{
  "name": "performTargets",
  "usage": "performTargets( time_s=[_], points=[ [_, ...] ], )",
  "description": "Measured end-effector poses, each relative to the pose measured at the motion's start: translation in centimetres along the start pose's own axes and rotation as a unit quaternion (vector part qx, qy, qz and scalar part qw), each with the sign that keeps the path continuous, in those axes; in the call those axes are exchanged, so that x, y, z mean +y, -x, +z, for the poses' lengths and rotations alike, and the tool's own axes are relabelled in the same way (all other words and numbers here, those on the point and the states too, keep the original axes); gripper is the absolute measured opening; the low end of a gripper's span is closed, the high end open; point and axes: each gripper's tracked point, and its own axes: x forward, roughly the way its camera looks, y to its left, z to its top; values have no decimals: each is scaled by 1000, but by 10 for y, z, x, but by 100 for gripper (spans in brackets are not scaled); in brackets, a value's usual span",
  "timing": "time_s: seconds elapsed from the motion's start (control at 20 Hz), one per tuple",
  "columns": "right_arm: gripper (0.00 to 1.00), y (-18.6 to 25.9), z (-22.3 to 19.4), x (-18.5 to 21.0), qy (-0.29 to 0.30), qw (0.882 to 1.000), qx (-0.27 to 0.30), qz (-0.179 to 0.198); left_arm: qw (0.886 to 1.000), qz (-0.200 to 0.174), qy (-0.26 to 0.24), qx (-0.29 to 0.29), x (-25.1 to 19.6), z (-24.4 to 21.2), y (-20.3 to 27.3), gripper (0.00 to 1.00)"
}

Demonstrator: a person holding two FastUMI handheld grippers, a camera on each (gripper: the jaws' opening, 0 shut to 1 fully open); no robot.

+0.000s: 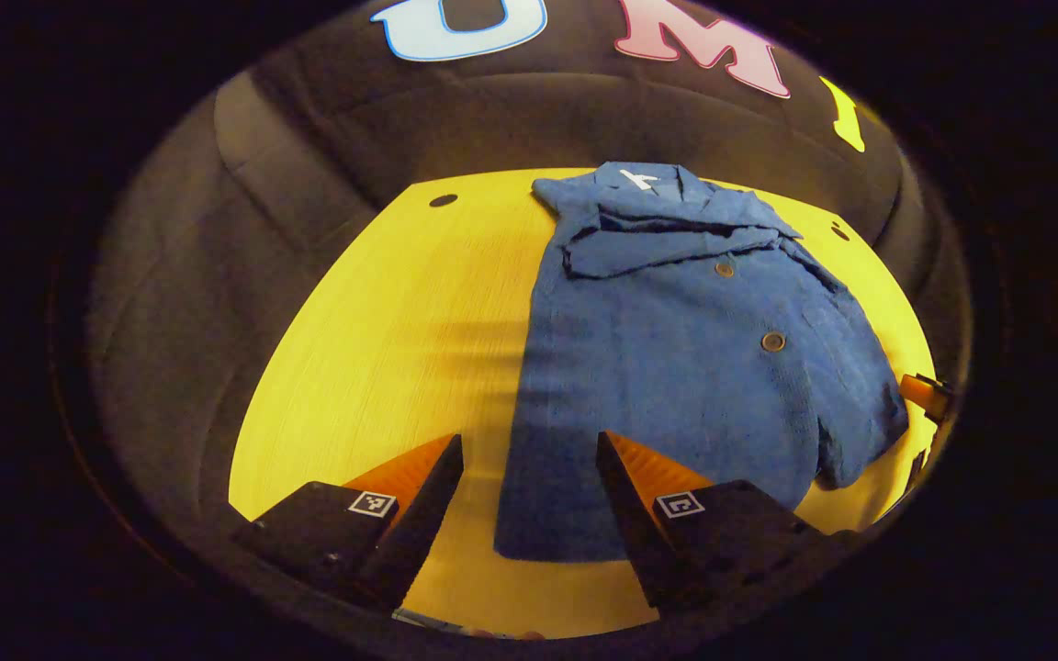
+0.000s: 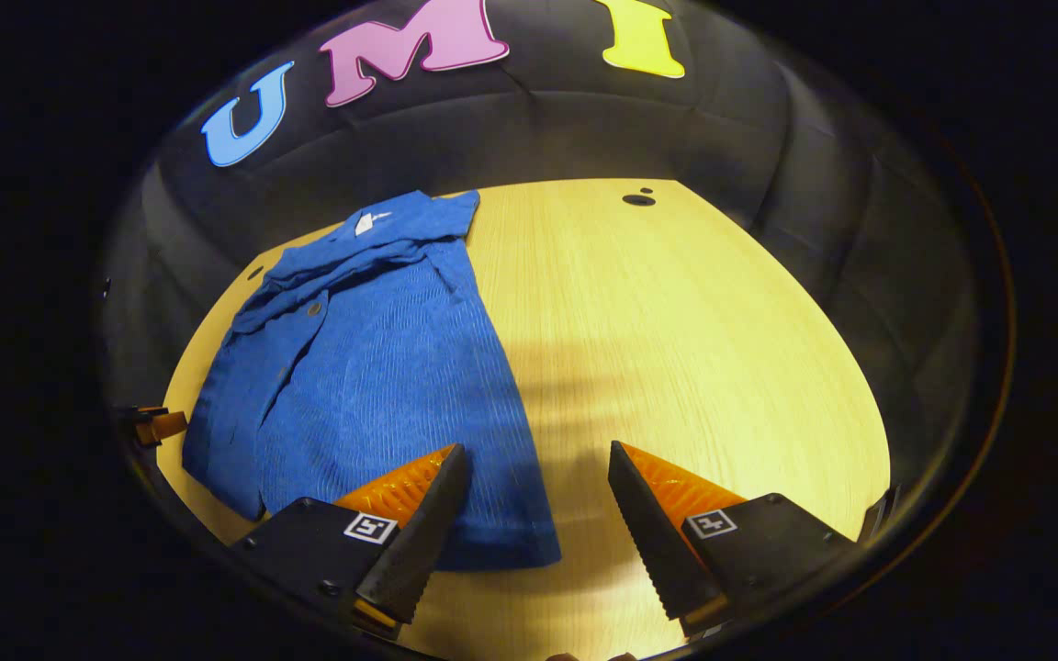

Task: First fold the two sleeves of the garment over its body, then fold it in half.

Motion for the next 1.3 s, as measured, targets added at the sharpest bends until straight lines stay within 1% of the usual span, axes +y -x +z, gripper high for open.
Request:
performTargets(
  time_s=[0.2,0.3,0.35,0.4,0.45,0.5,0.6,0.65,0.7,0.75,0.8,0.85,0.95,1.0,1.05,1.1,1.15,1.2,1.25,1.3],
  points=[
    [99,-2,-14,7,7,1000,24,-11,999,-25,22,36,-11,-27,-6,86],
    [99,-3,-22,8,15,999,44,-17,998,-29,25,54,-17,-41,-8,86],
    [100,-3,-20,6,21,999,34,-21,998,-27,27,41,-16,-38,-7,86],
    [99,0,-26,6,26,998,46,-22,998,-28,32,54,-16,-43,-7,88],
    [99,1,-23,6,24,999,38,-23,997,-31,45,54,-18,-43,-5,85],
    [100,-1,-25,6,18,999,42,-24,996,-30,50,61,-18,-44,-4,84],
    [99,-2,-24,7,14,999,41,-25,997,-34,41,58,-19,-44,-7,83],
    [92,0,-25,6,14,999,42,-28,997,-36,37,56,-21,-43,-5,82],
    [92,-1,-23,6,12,999,42,-31,997,-37,37,56,-22,-42,-5,78],
    [92,-1,-24,6,9,998,47,-33,997,-39,36,57,-26,-41,-8,70],
    [99,0,-22,6,4,998,48,-34,997,-40,29,56,-29,-41,-7,68],
    [82,0,-25,8,-1,998,55,-33,997,-44,30,55,-35,-41,-9,61],
    [49,0,-24,14,1,998,59,-27,997,-46,39,55,-44,-37,-8,37],
    [53,-1,-26,21,-7,998,68,-13,997,-43,43,53,-48,-38,-7,24],
    [33,2,-23,22,-16,998,63,-13,997,-39,41,55,-49,-39,-9,7],
    [13,-1,-21,26,-26,998,59,0,997,-46,38,51,-52,-37,-5,7],
    [7,-3,-21,33,-28,998,60,23,996,-65,35,51,-60,-36,-7,1],
    [0,-2,-22,40,-29,997,62,42,993,-100,39,56,-72,-37,-4,0],
    [2,-2,-21,39,-30,996,62,52,992,-107,44,57,-74,-36,-4,0],
    [1,-3,-20,38,-32,996,66,55,991,-109,54,53,-72,-34,-6,0]
  ],
)
